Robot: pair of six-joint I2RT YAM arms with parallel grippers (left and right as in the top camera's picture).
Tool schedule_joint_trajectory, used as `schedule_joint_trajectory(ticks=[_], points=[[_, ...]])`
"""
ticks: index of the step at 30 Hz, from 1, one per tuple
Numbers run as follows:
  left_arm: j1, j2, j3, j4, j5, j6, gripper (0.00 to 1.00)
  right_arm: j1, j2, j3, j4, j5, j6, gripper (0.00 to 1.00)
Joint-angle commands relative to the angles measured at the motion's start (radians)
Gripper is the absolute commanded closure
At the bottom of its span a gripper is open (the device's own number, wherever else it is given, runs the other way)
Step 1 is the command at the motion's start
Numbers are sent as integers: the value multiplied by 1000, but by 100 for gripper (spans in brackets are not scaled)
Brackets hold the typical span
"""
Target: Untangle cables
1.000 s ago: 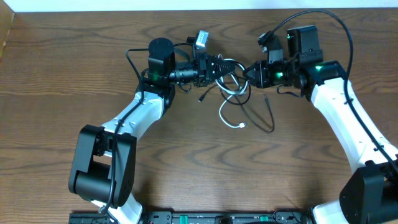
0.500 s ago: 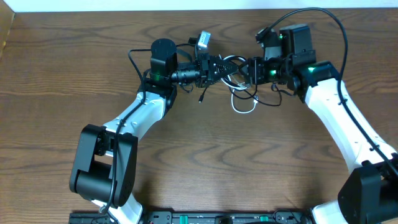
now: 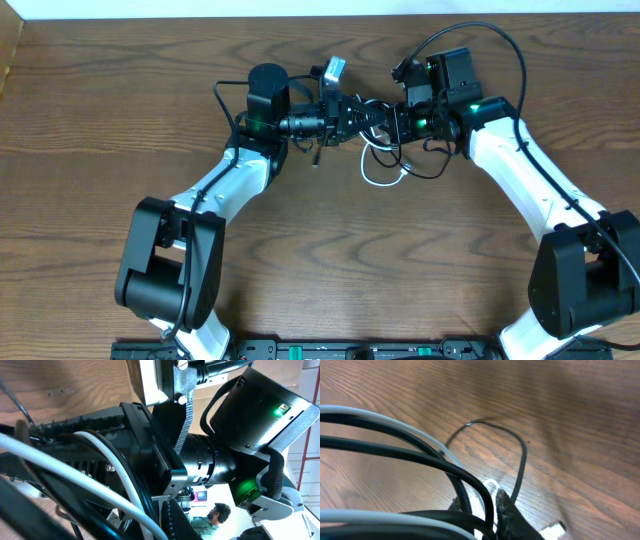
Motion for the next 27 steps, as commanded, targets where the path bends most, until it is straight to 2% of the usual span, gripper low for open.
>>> schedule_joint_trajectory(ticks=[1, 8, 9, 11, 13, 14, 19, 21, 27], points=[[5, -15, 13, 17, 60, 19, 93, -38, 0, 9, -13, 66, 27, 90], [6, -15, 13, 17, 31, 183, 90, -95, -128, 9, -113, -93, 26, 99], [6, -15, 13, 17, 30, 208, 77, -100, -143, 9, -125, -110, 15, 99], [6, -15, 13, 16, 45, 258, 40, -108, -175, 9, -153, -137, -8, 99], [8, -15, 13, 17, 63, 294, 23, -117, -208, 9, -188, -157, -35, 99], [11, -15, 13, 17, 65, 303, 19, -121, -221, 9, -204, -166, -51, 99], [63, -15, 13, 17, 68, 307, 13, -134, -267, 9, -292, -179, -141, 99], [89, -15, 13, 17, 68, 307, 8, -134, -270, 9, -321, -214, -193, 99], [126, -15, 13, 17, 59, 307, 7, -124, -267, 9, -381, -235, -276, 99]])
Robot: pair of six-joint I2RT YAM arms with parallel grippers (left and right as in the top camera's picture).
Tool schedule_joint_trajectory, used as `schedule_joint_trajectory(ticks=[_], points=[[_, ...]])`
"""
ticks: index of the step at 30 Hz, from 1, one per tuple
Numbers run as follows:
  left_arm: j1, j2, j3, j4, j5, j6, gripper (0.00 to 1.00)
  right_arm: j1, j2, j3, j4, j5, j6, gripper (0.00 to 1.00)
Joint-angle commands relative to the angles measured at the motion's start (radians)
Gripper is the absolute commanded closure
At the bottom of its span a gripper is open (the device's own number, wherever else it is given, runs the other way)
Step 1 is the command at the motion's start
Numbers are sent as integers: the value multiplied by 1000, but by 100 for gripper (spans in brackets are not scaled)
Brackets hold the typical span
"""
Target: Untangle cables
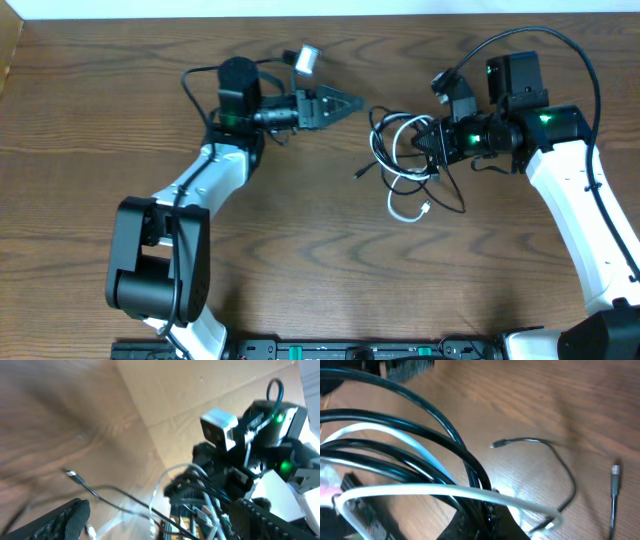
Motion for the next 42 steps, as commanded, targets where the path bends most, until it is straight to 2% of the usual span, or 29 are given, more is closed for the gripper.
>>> schedule_joint_trajectory(ticks=[1, 6, 14, 23, 31, 35, 41, 42], points=[[6, -18, 12, 5, 8, 22, 7, 2, -18, 9, -16, -55, -93, 99], [-14, -17, 12, 4, 37, 71, 6, 20, -18, 9, -29, -72, -127, 99], [-84, -8, 12, 4, -56, 58, 6, 48, -17, 9, -31, -52, -134, 99], [-133, -6, 12, 4, -105, -85, 6, 48, -17, 8, -37, -4, -133, 99], [-138, -6, 12, 4, -107, -331, 8, 48, -17, 8, -48, 41, -116, 99], [-168, -6, 12, 4, -169, -397, 20, 48, -17, 8, -45, 41, -115, 99], [-248, -4, 12, -2, -286, -403, 27, 48, -17, 8, -49, 44, -107, 99], [-253, -4, 12, -9, -299, -403, 33, 48, -17, 8, -51, 46, -107, 99]])
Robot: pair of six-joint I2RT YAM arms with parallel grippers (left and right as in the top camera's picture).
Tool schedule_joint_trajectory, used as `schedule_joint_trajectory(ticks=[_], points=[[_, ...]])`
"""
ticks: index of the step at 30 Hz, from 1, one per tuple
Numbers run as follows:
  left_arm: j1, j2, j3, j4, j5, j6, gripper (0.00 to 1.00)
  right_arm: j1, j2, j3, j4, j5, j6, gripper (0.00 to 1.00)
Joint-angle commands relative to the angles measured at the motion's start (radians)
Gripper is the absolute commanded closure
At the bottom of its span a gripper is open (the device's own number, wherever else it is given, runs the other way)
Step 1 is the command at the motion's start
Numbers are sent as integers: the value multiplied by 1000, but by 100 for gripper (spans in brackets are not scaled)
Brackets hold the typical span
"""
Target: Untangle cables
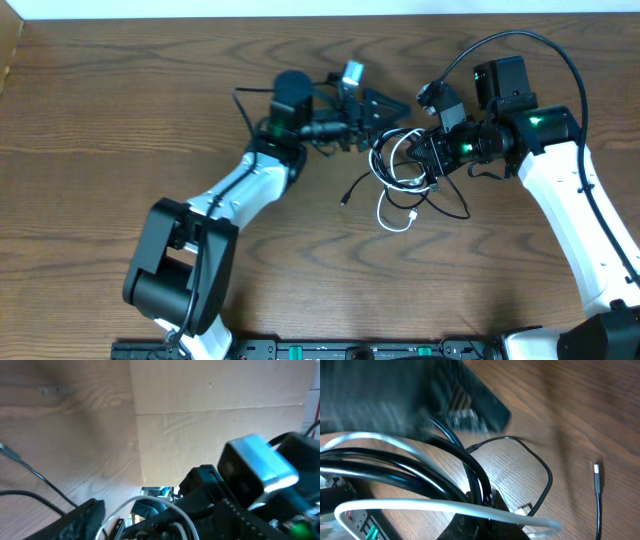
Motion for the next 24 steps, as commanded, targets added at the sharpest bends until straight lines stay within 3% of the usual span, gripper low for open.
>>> schedule_joint_trajectory(ticks=[1, 6, 12, 24], points=[[-28, -4, 12, -19, -88, -27, 38, 5, -17, 8, -5, 2, 11, 99], [-14, -4, 12, -125, -121, -27, 56, 5, -17, 8, -11, 20, 14, 99], [-6, -4, 12, -158, -140, -47, 68, 5, -17, 8, -3, 21, 14, 99], [-9, -4, 12, -118, -116, -165, 69, 5, -17, 8, 10, 60, 52, 99]])
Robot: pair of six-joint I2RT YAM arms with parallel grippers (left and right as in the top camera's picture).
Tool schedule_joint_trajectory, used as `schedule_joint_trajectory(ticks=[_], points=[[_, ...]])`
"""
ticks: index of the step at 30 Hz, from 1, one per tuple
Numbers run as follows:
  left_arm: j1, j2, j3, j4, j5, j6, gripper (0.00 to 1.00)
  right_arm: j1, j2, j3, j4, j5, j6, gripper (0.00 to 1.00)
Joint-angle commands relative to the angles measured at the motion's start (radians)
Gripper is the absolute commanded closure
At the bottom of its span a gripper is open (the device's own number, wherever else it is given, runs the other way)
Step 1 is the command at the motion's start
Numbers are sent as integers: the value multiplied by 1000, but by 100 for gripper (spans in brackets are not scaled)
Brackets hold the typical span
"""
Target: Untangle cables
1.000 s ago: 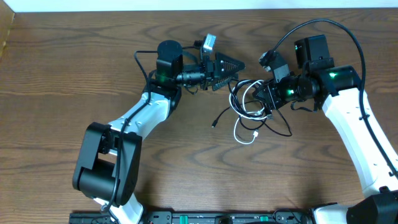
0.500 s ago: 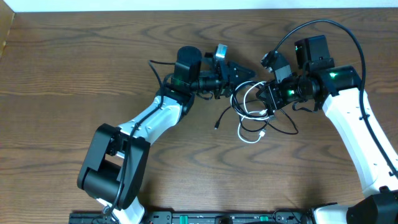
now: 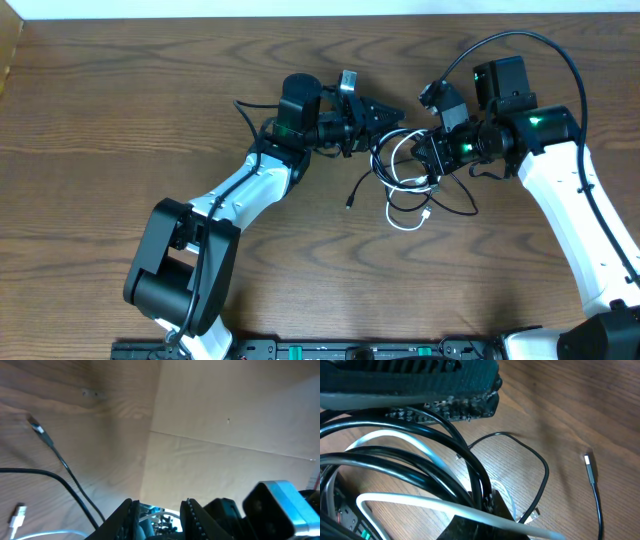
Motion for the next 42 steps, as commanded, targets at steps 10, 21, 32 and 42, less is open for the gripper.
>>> schedule_joint_trajectory(ticks=[10, 21, 32, 42], points=[[-2, -4, 9, 103, 39, -100, 68, 5, -16, 9, 13, 13, 60, 99], [-2, -4, 9, 103, 62, -82, 93, 5, -12, 9, 21, 16, 84, 99], [-2, -4, 9, -137, 28, 251, 93, 5, -11, 8, 24, 237, 232, 99], [8, -4, 9, -404, -60, 497, 93, 5, -5, -11, 5, 540, 480, 55]])
